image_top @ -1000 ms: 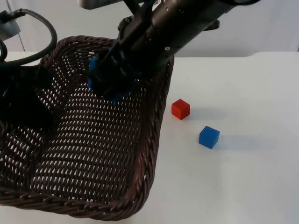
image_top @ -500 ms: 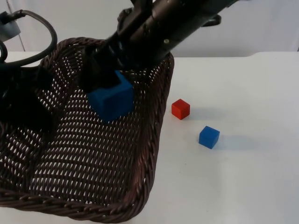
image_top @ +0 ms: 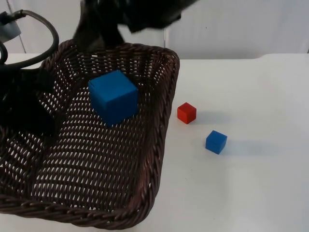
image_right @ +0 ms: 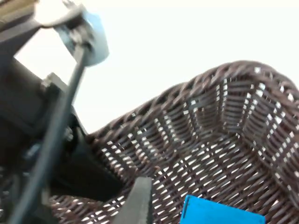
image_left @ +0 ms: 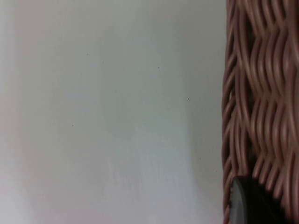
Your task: Pick up the basket with the left hand and place the largest block into the basket with the right hand.
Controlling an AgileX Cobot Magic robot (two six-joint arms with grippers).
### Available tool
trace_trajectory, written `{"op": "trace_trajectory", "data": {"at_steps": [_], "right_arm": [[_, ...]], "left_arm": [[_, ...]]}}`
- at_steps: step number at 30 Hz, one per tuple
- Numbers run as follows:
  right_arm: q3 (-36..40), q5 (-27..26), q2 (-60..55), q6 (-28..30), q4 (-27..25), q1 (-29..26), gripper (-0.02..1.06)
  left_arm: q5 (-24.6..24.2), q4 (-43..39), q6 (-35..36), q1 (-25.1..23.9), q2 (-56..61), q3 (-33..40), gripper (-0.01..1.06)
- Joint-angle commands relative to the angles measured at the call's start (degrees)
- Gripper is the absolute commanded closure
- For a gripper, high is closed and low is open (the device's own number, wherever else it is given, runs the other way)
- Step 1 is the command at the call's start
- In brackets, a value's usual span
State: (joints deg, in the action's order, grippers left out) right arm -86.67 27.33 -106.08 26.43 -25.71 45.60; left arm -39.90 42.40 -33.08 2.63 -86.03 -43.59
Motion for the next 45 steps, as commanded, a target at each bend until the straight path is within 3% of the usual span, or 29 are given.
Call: {"op": "trace_trajectory", "data": {"at_steps": [1, 16, 27, 45], "right_arm": [[-0.5, 2.7, 3.6, 0.2, 1.2, 0.3, 0.19], [-0.2, 14.5, 14.7, 0.2, 4.6, 0.3, 0.19], [10.4, 10.3, 26.3, 0.2, 5.0, 0.3, 0.19], [16.2, 10.8, 38.4, 0.2, 6.5, 0.3, 0.19]], "left_arm": [[-0.1, 2.1, -0.1, 0.1, 0.9, 0.0, 1.05], [-0.1, 2.1, -0.1, 0.1, 0.9, 0.0, 1.05], [-0.1, 2.4, -0.1, 0.1, 0.9, 0.0, 1.05], [0.2, 3.2, -0.1, 0.3, 0.7, 0.0, 1.05]]}}
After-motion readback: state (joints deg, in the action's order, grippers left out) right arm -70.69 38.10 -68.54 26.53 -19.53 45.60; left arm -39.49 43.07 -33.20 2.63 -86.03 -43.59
